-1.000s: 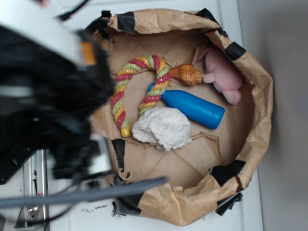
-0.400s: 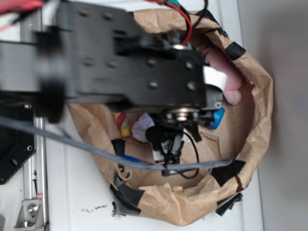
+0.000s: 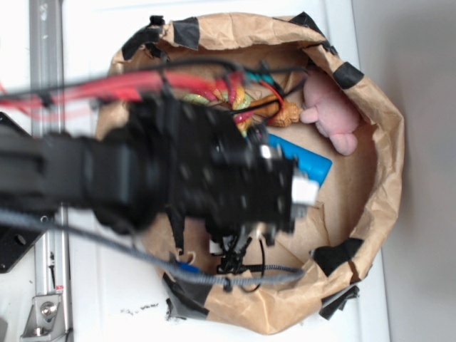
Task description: Grab the white paper.
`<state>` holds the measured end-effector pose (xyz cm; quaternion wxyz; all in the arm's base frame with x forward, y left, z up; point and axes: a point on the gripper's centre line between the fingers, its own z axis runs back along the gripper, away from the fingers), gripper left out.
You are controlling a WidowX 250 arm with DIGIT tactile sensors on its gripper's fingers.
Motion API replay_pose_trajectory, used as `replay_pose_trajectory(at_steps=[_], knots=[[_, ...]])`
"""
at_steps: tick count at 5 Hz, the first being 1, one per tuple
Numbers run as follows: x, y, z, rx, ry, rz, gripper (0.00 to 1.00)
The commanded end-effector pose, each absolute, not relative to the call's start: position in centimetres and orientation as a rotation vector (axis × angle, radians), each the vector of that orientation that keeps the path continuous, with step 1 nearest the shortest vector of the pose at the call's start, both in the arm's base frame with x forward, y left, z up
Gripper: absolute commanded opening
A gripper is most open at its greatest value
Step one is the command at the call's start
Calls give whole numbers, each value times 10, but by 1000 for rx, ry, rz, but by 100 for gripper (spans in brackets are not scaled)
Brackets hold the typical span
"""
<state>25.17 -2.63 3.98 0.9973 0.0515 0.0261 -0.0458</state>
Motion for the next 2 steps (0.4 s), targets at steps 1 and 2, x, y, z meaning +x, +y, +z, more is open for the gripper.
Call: replay_pose_trajectory(at_steps=[1,2], knots=[[279,-22,40,108,21,-21,0],[274,-22,45,103,32,-10,0]])
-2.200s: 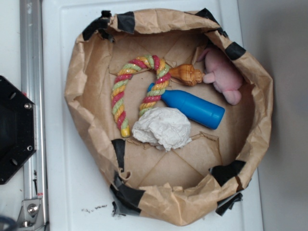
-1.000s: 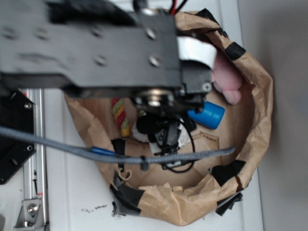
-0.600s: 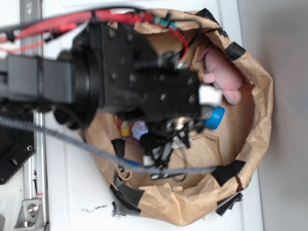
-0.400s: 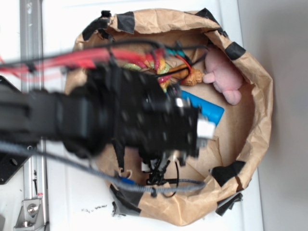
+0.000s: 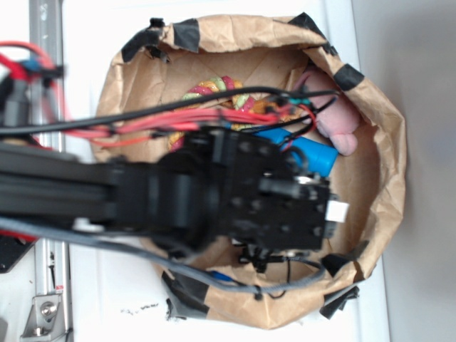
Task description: Grab the white paper.
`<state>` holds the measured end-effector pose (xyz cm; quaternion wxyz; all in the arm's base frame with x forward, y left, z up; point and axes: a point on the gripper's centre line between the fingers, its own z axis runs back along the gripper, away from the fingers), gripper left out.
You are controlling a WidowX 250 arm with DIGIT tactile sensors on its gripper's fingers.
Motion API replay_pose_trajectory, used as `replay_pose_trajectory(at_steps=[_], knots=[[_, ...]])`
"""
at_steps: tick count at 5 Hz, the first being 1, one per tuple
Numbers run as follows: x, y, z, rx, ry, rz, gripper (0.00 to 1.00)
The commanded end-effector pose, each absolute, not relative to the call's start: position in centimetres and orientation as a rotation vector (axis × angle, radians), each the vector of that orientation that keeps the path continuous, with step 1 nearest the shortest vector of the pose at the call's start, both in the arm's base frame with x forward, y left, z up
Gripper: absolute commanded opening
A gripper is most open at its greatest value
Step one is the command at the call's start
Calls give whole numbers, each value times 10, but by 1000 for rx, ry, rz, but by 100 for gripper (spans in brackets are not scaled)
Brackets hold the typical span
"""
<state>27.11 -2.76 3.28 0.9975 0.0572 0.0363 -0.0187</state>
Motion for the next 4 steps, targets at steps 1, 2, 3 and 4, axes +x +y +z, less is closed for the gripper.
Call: replay_pose_trajectory(at_steps=[1,2,3,4], knots=[[269,-19,94,38,-21,30,0],[260,-4,144,-28,-41,101,0],[251,4,194,-12,-72,128,0],[249,-7,207,137,-78,144,0]])
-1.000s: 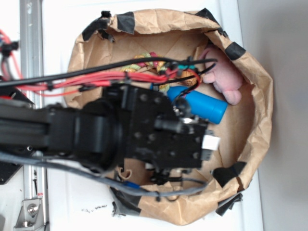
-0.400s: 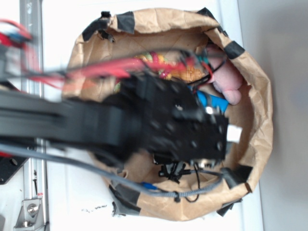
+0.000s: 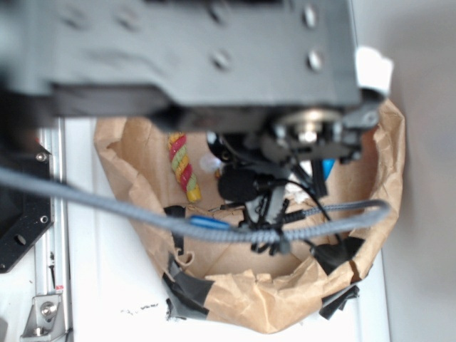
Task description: Grab the white paper.
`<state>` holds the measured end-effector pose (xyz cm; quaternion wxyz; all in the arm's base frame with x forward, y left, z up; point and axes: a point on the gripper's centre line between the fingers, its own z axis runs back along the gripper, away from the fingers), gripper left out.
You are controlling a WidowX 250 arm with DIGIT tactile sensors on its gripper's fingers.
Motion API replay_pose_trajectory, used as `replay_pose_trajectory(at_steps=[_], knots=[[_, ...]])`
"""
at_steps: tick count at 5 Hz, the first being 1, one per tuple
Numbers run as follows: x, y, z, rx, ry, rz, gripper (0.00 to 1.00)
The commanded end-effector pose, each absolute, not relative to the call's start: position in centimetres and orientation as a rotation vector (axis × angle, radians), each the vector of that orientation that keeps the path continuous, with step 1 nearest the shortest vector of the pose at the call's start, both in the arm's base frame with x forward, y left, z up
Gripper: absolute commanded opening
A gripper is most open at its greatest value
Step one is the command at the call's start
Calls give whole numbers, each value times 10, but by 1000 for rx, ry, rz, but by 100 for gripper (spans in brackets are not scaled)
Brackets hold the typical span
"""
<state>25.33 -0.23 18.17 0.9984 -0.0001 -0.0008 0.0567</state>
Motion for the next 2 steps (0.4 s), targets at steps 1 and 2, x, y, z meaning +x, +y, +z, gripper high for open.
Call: replay_pose_trajectory(at_steps=[1,2], knots=[[244,-11,200,145,-50,212,0],[243,-10,197,170,-33,200,0]])
